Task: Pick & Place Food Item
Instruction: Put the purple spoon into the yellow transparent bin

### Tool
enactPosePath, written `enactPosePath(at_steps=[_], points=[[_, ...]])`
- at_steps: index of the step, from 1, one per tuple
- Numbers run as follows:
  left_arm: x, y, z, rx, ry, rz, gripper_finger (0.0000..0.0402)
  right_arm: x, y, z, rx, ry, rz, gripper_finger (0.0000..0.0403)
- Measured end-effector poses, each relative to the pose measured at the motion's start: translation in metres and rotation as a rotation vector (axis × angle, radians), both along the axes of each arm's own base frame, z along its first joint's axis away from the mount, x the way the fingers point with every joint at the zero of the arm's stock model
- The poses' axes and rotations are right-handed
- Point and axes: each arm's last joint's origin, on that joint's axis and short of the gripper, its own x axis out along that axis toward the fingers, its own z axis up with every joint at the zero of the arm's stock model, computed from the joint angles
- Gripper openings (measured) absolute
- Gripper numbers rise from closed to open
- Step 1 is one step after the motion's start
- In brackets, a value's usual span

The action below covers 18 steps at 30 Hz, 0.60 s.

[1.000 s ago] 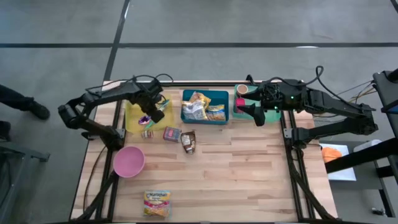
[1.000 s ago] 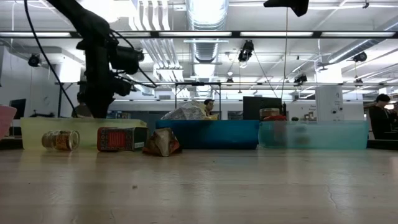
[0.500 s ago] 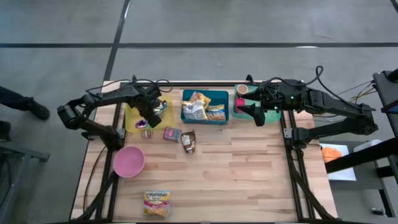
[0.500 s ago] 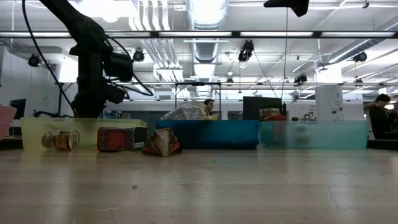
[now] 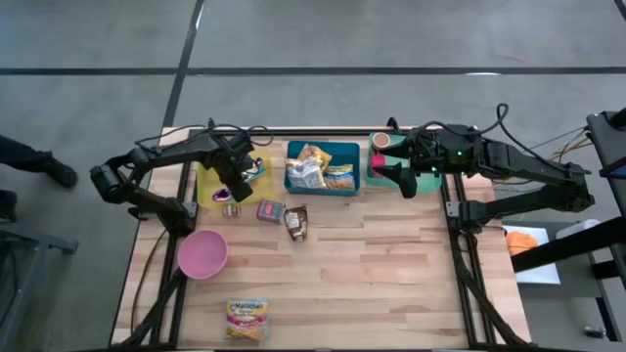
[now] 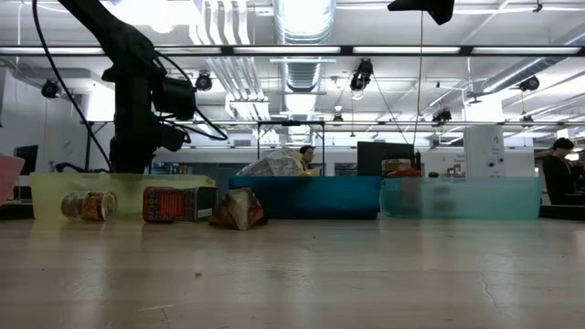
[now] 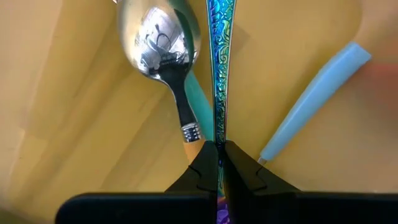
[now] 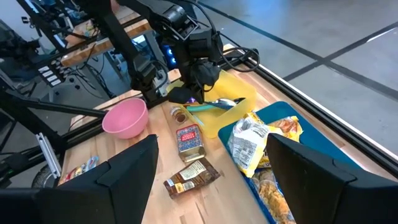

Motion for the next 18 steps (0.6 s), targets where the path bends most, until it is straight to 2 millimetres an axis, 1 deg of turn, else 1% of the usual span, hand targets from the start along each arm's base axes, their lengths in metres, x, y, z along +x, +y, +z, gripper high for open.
enactPosePath(at_steps=[5, 12, 18], points=[[0.0000, 0.0000, 0.0000, -0.001, 0.000, 0.001, 0.0006, 0.0000, 0.0000, 0.0000, 0.000, 0.000, 0.000, 0.0294], [0.0003, 0.0001, -0.0001, -0.002, -0.002, 0.035, 0.0050, 0.0000, 0.0000, 0.0000, -0.001, 0.000, 0.000, 0.0294], [0.0008, -0.0007, 0.0000, -0.033, -0.021, 0.089, 0.0059, 0.0000, 0.0000, 0.0000, 0.000, 0.000, 0.001, 0.0294]])
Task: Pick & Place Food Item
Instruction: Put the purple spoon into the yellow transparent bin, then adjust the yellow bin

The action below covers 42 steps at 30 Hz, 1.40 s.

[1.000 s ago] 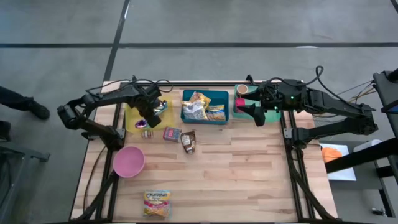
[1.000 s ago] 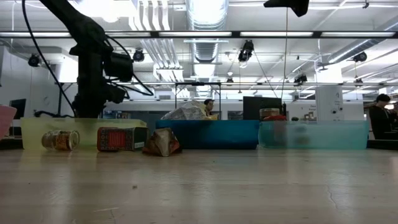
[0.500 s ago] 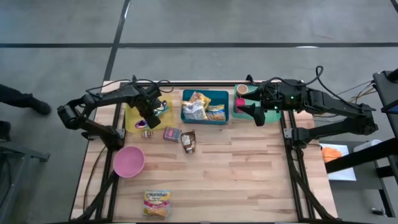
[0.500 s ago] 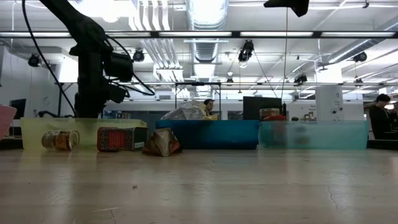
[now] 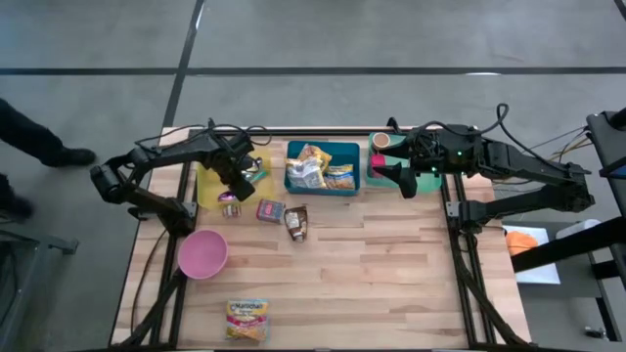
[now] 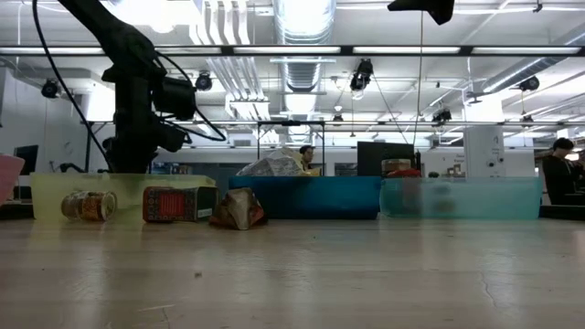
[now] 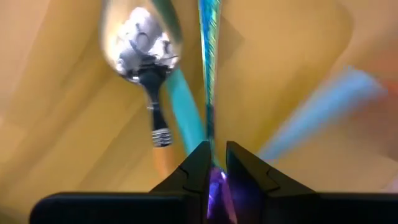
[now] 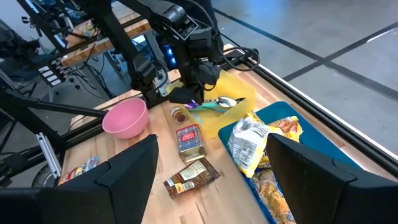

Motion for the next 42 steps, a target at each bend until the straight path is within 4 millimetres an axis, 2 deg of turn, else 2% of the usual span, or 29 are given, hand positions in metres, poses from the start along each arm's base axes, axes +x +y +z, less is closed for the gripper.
enactPosePath(at_steps=[9, 12, 19, 21, 24, 28, 32, 36, 38, 42], points=[[0.000, -0.001, 0.000, -0.034, -0.018, 0.020, 0.0075, 0.000, 0.000, 0.000, -0.003, 0.000, 0.001, 0.0294], [0.001, -0.002, 0.000, -0.055, -0.034, 0.018, 0.0111, 0.000, 0.000, 0.000, -0.005, 0.001, 0.002, 0.0294], [0.001, -0.002, 0.003, -0.067, -0.025, 0.045, 0.0223, 0.000, 0.000, 0.000, -0.006, 0.001, 0.002, 0.0294], [0.003, 0.001, 0.011, -0.058, -0.020, 0.045, 0.0238, 0.000, 0.000, 0.000, -0.008, 0.002, 0.003, 0.0294], [0.008, 0.005, 0.030, -0.033, -0.009, 0.042, 0.0240, 0.000, 0.000, 0.000, -0.010, 0.002, 0.004, 0.0294], [0.019, 0.004, 0.058, -0.008, -0.034, -0.027, 0.0214, 0.000, 0.000, 0.000, -0.009, 0.003, 0.007, 0.0294], [0.030, -0.014, 0.073, -0.030, -0.016, -0.168, 0.0143, 0.000, 0.000, 0.000, -0.008, 0.005, 0.008, 0.0294], [0.037, -0.035, 0.076, -0.109, -0.004, -0.271, 0.0030, 0.000, 0.000, 0.000, -0.008, 0.006, 0.008, 0.0294], [0.039, -0.044, 0.074, -0.131, 0.015, -0.285, 0.0012, 0.000, 0.000, 0.000, -0.013, 0.007, 0.011, 0.0294], [0.035, -0.055, 0.065, -0.154, 0.105, -0.232, 0.0004, 0.000, 0.000, 0.000, -0.030, 0.011, 0.018, 0.0294]])
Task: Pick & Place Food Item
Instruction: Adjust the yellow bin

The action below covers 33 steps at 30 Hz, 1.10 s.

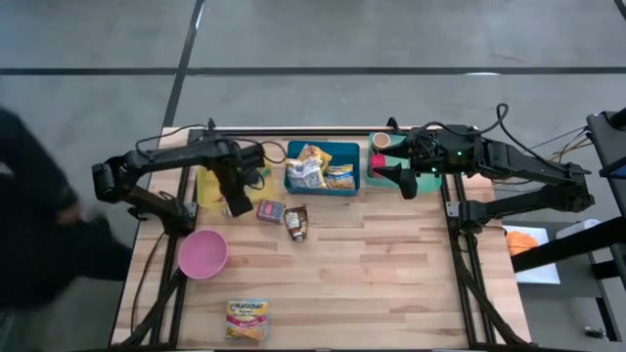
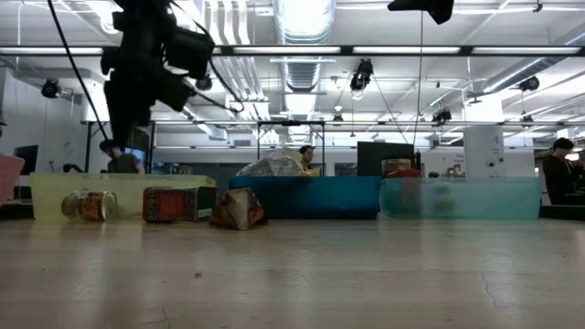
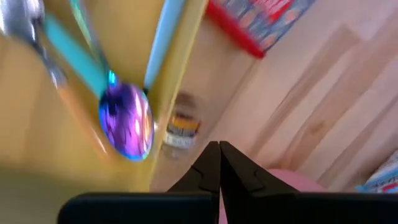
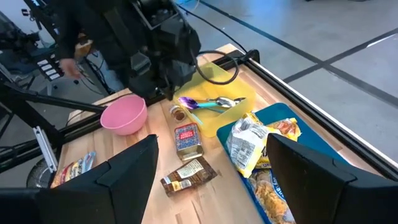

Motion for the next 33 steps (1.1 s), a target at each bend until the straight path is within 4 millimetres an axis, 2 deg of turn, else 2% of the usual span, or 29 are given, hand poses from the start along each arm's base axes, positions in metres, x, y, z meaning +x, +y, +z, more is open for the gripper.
enactPosePath(at_steps=[6, 14, 24, 33], points=[[-0.015, -0.007, -0.012, -0.031, 0.173, 0.264, 0.0003, 0.000, 0.000, 0.000, 0.002, 0.000, 0.002, 0.0294], [-0.025, -0.013, -0.022, 0.014, 0.236, 0.291, 0.0002, 0.000, 0.000, 0.000, 0.001, 0.001, 0.003, 0.0294], [-0.038, -0.013, -0.046, 0.042, 0.299, 0.310, 0.0001, 0.000, 0.000, 0.000, -0.011, 0.003, 0.008, 0.0294], [-0.039, 0.002, -0.056, 0.145, 0.236, 0.399, 0.0001, 0.000, 0.000, 0.000, -0.001, 0.001, 0.004, 0.0294]])
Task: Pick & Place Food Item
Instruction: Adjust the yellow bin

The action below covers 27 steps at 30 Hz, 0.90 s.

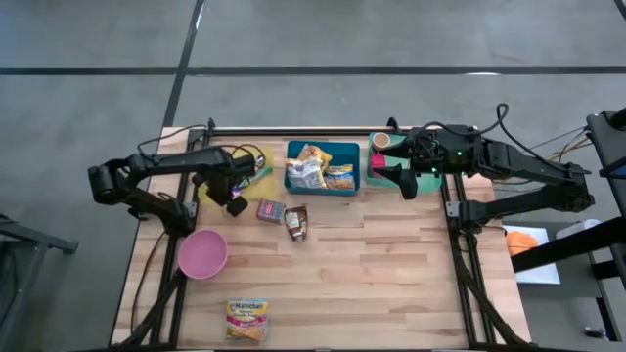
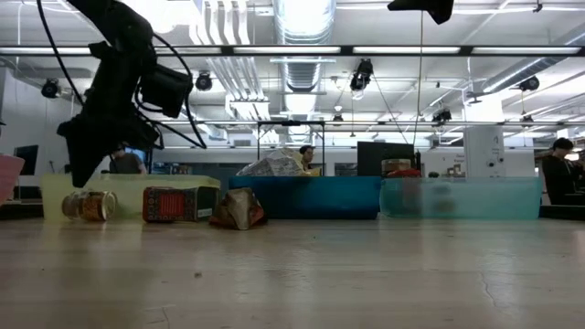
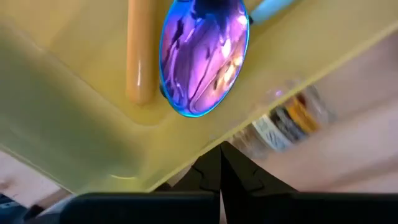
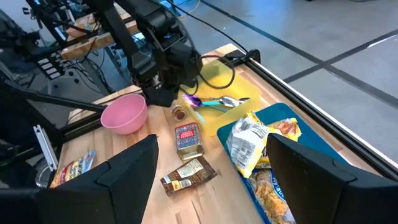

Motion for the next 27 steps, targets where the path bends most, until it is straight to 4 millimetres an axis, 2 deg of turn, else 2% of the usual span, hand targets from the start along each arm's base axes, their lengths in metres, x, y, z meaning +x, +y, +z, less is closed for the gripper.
enactPosePath(at_steps=[7, 18, 27], points=[[-0.003, 0.014, -0.001, 0.058, -0.018, 0.042, 0.0001, 0.000, 0.000, 0.000, 0.018, -0.004, -0.003, 0.0294], [0.003, 0.022, 0.000, 0.123, -0.080, -0.073, 0.0004, 0.000, 0.000, 0.000, 0.035, -0.008, -0.005, 0.0294], [0.014, 0.026, 0.023, 0.074, -0.153, -0.238, 0.0088, 0.000, 0.000, 0.000, 0.034, -0.008, -0.004, 0.0294]])
